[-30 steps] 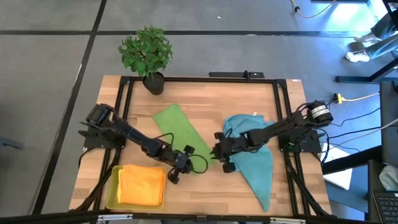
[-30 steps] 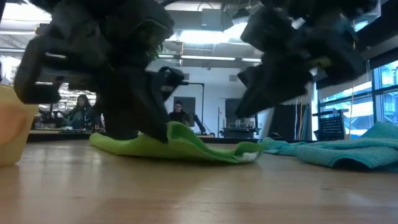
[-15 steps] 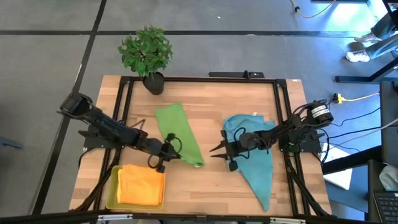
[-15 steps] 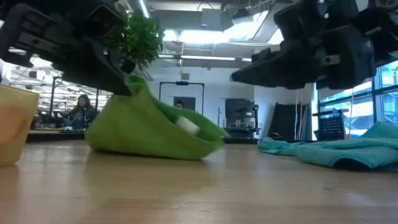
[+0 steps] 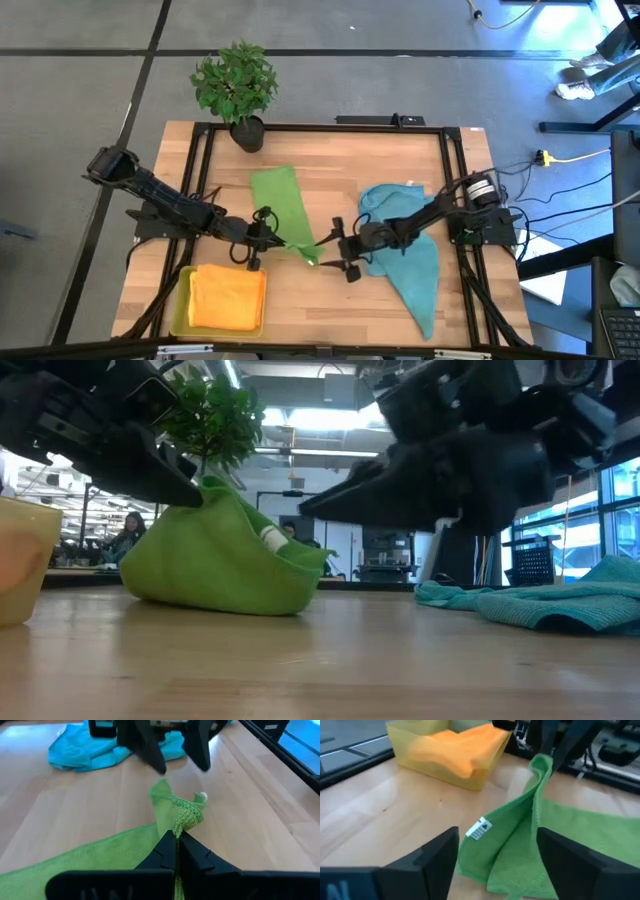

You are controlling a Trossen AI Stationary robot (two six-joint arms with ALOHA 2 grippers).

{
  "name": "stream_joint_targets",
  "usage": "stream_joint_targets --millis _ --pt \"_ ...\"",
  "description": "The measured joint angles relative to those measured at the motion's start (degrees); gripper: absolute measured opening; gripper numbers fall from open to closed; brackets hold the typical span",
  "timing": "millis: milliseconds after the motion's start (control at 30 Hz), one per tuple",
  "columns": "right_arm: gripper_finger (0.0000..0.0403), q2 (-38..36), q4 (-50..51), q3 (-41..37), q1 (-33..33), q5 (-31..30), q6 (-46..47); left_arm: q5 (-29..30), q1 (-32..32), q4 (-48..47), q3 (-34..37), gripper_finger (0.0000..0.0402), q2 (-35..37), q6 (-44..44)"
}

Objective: Fold microfiber towels
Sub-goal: Fold the green microfiber cloth

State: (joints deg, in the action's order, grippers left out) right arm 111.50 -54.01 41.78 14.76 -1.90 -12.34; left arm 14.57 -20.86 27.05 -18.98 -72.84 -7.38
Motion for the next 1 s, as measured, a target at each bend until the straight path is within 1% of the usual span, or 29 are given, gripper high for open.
stream_joint_targets --millis 67,133,233,300,367,467,533,667,733,833,933,1000 --pt "0.0279 1.7 0.2 1.3 0.2 -0.8 0.1 0.0 0.0 0.0 0.0 0.0000 0.0 0.0" --pt "0.0282 2.6 0.2 2.2 0.2 -3.2 0.2 -0.4 0.0 -0.3 0.0 0.0000 0.0 0.2" --pt "0.0280 2.0 0.2 2.2 0.2 -7.4 2.3 -1.7 -0.2 -0.7 0.0 0.0000 0.0 0.3" --pt "0.0277 1.0 0.4 2.3 -0.9 -7.6 5.3 -2.1 -0.2 -0.8 0.0 0.0000 0.0 0.3" --pt "0.0275 0.2 1.5 2.7 -3.0 -3.3 10.7 -2.2 -0.2 -0.9 0.0 0.0000 0.0 0.4" --pt "0.0274 0.1 7.0 4.3 -6.6 6.2 18.5 -2.2 -0.2 -0.9 0.0 0.0000 0.0 0.7" --pt "0.0273 0.3 11.7 6.2 -7.9 10.4 20.4 -2.2 -0.2 -0.9 0.0 0.0000 0.0 1.3" --pt "0.0273 0.4 17.6 9.4 -9.0 16.5 21.3 -2.2 -0.2 -0.9 0.0 0.0000 0.0 1.5" --pt "0.0273 0.4 20.3 11.0 -9.0 17.5 21.2 -2.2 -0.2 -0.9 0.0 0.0000 0.0 1.5" --pt "0.0273 0.4 24.8 12.4 -7.9 17.2 21.1 -2.1 -0.2 -0.9 0.0 0.0000 0.0 1.5" --pt "0.0273 0.4 27.1 13.2 -5.9 15.2 20.7 -1.6 -0.2 -0.9 0.0 0.0000 0.0 1.5" --pt "0.0273 0.4 27.7 13.2 -4.2 12.8 19.5 -1.5 -0.2 -0.9 0.0 0.0000 0.0 1.5"
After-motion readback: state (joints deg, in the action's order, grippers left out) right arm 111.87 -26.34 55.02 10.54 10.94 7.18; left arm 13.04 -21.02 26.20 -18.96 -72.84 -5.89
